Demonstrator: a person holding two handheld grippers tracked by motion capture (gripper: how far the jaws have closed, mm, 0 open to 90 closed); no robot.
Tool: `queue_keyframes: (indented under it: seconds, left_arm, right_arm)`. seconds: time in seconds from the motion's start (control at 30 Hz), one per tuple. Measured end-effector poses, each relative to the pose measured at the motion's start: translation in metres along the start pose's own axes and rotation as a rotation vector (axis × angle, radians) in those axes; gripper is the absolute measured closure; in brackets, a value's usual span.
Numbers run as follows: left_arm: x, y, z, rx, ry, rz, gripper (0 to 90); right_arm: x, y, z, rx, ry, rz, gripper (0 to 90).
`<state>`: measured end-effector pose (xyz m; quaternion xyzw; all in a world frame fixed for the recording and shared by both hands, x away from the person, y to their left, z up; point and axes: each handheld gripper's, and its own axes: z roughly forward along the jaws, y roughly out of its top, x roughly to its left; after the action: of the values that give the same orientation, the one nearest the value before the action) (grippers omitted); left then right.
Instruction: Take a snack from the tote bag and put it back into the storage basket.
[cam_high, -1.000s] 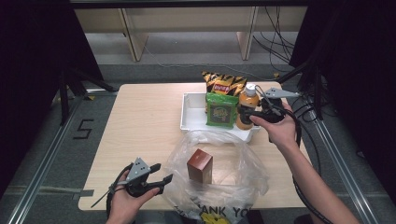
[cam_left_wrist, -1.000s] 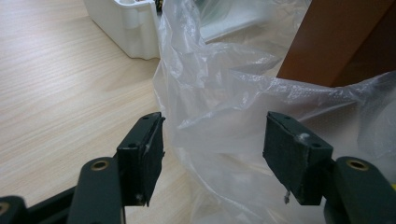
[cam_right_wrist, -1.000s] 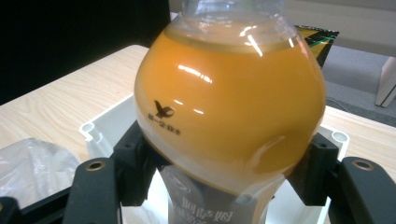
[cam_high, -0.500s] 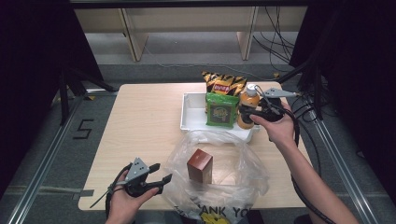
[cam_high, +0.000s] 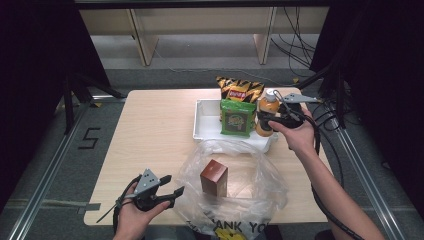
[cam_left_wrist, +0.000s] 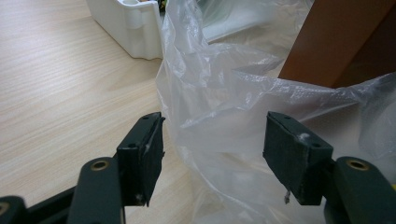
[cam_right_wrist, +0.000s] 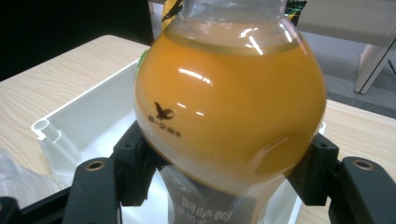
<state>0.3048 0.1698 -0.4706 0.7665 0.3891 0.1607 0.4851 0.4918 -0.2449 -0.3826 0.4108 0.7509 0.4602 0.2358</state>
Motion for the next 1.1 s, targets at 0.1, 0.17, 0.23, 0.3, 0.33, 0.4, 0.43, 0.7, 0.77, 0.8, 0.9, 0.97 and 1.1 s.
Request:
queue_keyframes:
  seconds: [0.1, 0.17, 0.23, 0.3, 0.33, 0.4, 0.43, 0.7, 0.77, 0.8, 0.9, 0.97, 1.1]
  left_arm:
    - [0.000, 0.000, 0.000, -0.001, 0.002, -0.007, 37.3]
    - [0.000, 0.000, 0.000, 0.000, 0.000, -0.009, 37.3]
    - [0.001, 0.000, 0.000, -0.001, -0.001, 0.009, 37.3]
    - [0.000, 0.000, 0.000, -0.001, 0.000, -0.010, 37.2]
    - [0.000, 0.000, 0.000, -0.002, -0.001, -0.009, 37.3]
    - [0.000, 0.000, 0.001, -0.001, -0.001, -0.009, 37.3]
    - [0.000, 0.000, 0.001, -0.001, -0.001, -0.009, 37.3]
    - [0.000, -0.001, 0.000, -0.002, -0.002, -0.008, 37.3]
    - [0.000, -0.001, 0.000, -0.003, -0.001, -0.011, 37.3]
    - [0.000, -0.001, 0.000, -0.003, -0.001, -0.011, 37.3]
    - [0.000, -0.001, 0.000, -0.003, -0.002, -0.011, 37.3]
    - [0.000, -0.001, 0.001, -0.001, -0.002, -0.010, 37.3]
    - [0.001, 0.000, 0.000, 0.001, 0.000, 0.002, 37.3]
  right_arm:
    - [0.000, 0.001, 0.002, 0.002, -0.017, 0.003, 35.8]
    - [0.001, 0.001, 0.003, 0.001, -0.001, 0.013, 35.8]
    - [0.000, 0.001, 0.004, 0.002, -0.013, 0.012, 35.8]
    - [-0.002, 0.001, 0.006, -0.005, -0.030, -0.026, 35.8]
    - [-0.001, 0.001, 0.006, 0.007, -0.016, -0.002, 35.8]
    - [0.000, 0.000, 0.008, 0.001, -0.016, 0.008, 35.8]
    - [0.001, 0.000, 0.009, 0.003, -0.021, 0.027, 35.8]
    - [0.000, -0.001, 0.014, 0.016, -0.009, 0.016, 35.8]
    - [-0.001, -0.002, 0.015, 0.003, -0.024, 0.010, 35.7]
    - [-0.002, -0.002, 0.014, 0.026, -0.005, 0.007, 35.7]
    - [-0.001, -0.005, 0.017, 0.012, -0.039, 0.015, 35.7]
    - [-0.001, -0.006, 0.018, 0.031, -0.036, 0.026, 35.7]
    - [-0.001, -0.009, 0.021, 0.042, -0.029, 0.020, 35.7]
